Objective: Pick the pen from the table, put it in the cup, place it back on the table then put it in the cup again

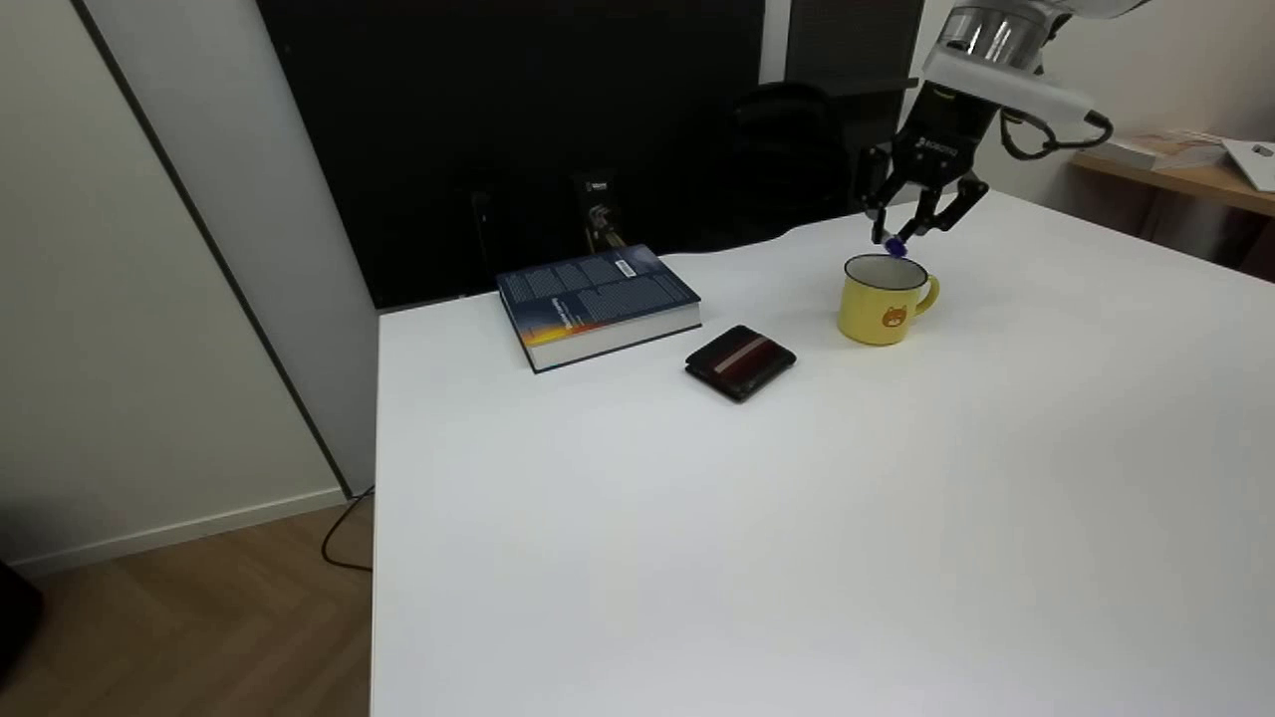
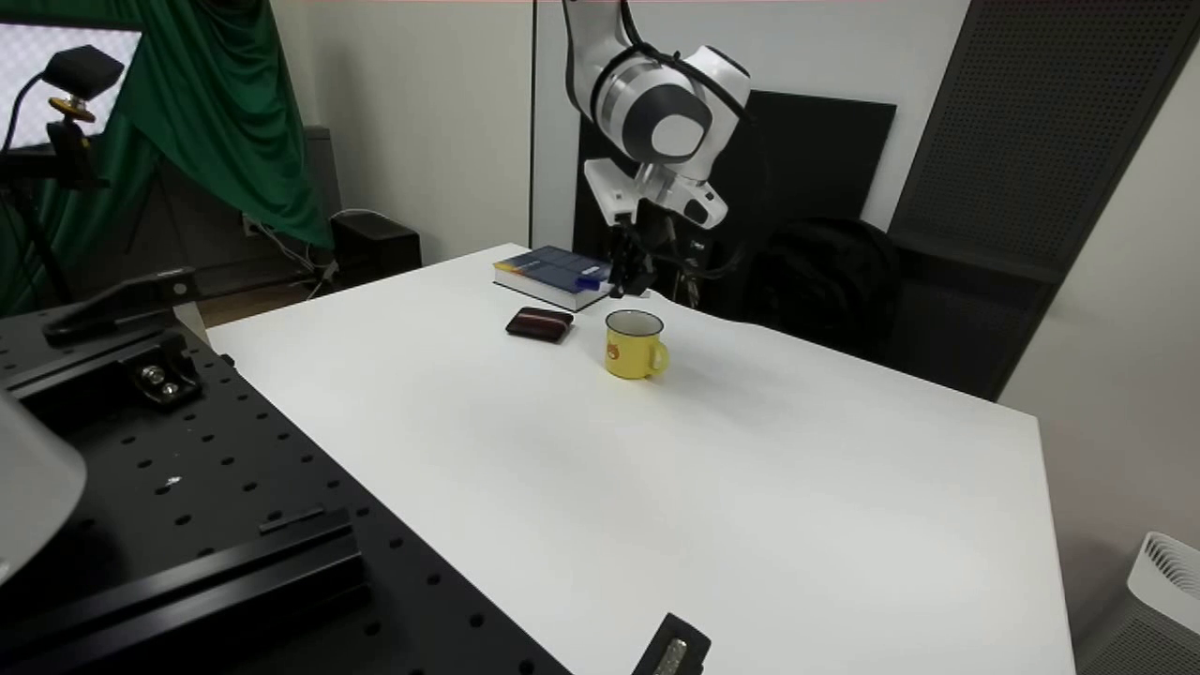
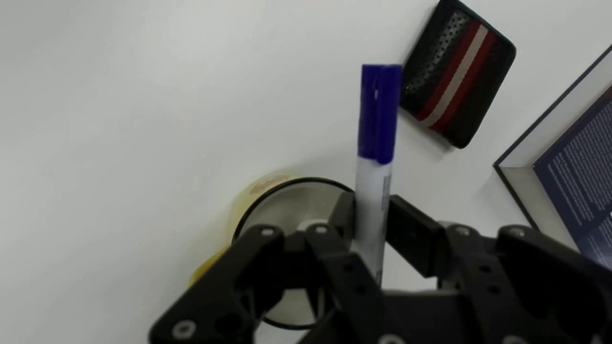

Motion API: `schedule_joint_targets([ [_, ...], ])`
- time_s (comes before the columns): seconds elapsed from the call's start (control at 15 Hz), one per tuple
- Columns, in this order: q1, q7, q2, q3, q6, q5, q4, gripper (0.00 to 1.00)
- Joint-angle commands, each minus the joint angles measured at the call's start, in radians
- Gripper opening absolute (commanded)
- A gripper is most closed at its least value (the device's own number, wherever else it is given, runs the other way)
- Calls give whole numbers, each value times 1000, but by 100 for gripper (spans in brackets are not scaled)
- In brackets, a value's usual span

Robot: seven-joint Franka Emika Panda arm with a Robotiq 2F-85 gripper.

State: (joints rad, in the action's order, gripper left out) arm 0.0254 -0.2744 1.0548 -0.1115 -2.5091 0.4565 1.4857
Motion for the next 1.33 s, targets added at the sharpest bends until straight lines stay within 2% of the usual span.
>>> schedule_joint_targets([
  [0.0,33,-16,-3,-38,-16,53,17,6],
  [0.73,99,-1,23,-70,-57,212,43,6],
  [1.27,110,21,47,-65,-52,311,38,6],
])
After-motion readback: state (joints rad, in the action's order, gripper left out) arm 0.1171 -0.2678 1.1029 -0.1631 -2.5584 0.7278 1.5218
